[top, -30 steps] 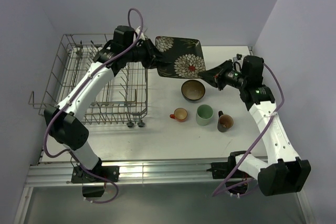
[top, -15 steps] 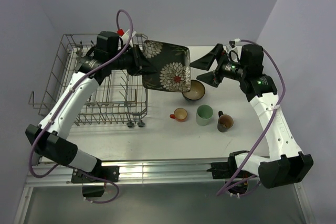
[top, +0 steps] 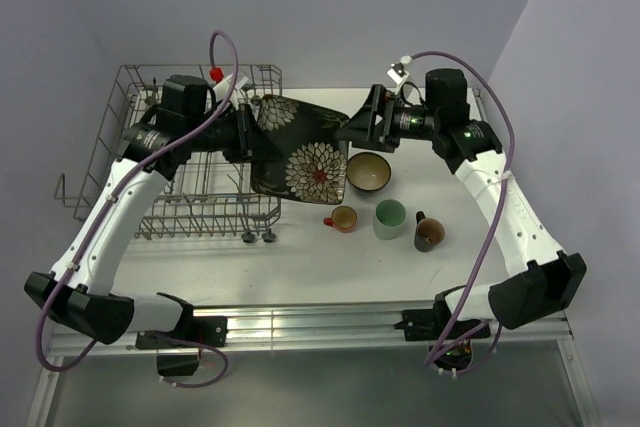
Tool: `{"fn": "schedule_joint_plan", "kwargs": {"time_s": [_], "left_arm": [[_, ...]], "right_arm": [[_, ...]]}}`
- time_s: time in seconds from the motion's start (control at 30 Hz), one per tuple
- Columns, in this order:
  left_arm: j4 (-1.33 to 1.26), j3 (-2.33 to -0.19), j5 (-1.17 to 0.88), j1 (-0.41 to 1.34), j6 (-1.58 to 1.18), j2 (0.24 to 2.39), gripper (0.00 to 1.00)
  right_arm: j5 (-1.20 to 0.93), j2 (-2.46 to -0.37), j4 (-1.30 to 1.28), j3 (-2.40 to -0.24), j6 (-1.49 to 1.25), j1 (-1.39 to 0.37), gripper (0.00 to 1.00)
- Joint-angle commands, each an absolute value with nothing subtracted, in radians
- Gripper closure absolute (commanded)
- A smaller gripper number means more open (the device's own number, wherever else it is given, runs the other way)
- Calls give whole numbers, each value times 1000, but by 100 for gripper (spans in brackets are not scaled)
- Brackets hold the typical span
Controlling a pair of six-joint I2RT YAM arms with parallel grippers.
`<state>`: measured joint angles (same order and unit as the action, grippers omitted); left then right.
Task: Load the mixed dishes into the dish rack
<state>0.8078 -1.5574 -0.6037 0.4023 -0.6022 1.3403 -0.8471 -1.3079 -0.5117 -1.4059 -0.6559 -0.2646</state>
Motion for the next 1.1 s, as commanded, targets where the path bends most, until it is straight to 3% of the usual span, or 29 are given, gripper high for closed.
{"fn": "schedule_joint_plan", "kwargs": {"time_s": [0.0, 0.3, 0.63, 0.77, 0.9, 0.93, 1.07], "left_arm": [[735, -1606, -704, 391, -581, 1243, 100], [716, -1548, -821, 385, -594, 1177, 100], [618, -1466, -946, 382, -653, 1141, 100], [635, -1474, -957, 380, -635, 1147, 100], [629, -1471, -977, 380, -635, 1144, 100], [629, -1468, -982, 380, -634, 1143, 100], [629, -1453, -989, 380, -630, 1134, 100]], "right_arm": [[-781, -1325, -581, -1491, -494, -293, 3], [-753, -1269, -513, -1401, -399, -307, 8], [-1057, -1241, -255, -1359, -490, -330, 8], [-1201, -1264, -238, -1364, -523, -366, 16], [-1201, -1272, -308, -1382, -469, -379, 27], [-1200, -1273, -304, -1378, -477, -380, 34], [-1207, -1287, -305, -1370, -477, -390, 49]]}}
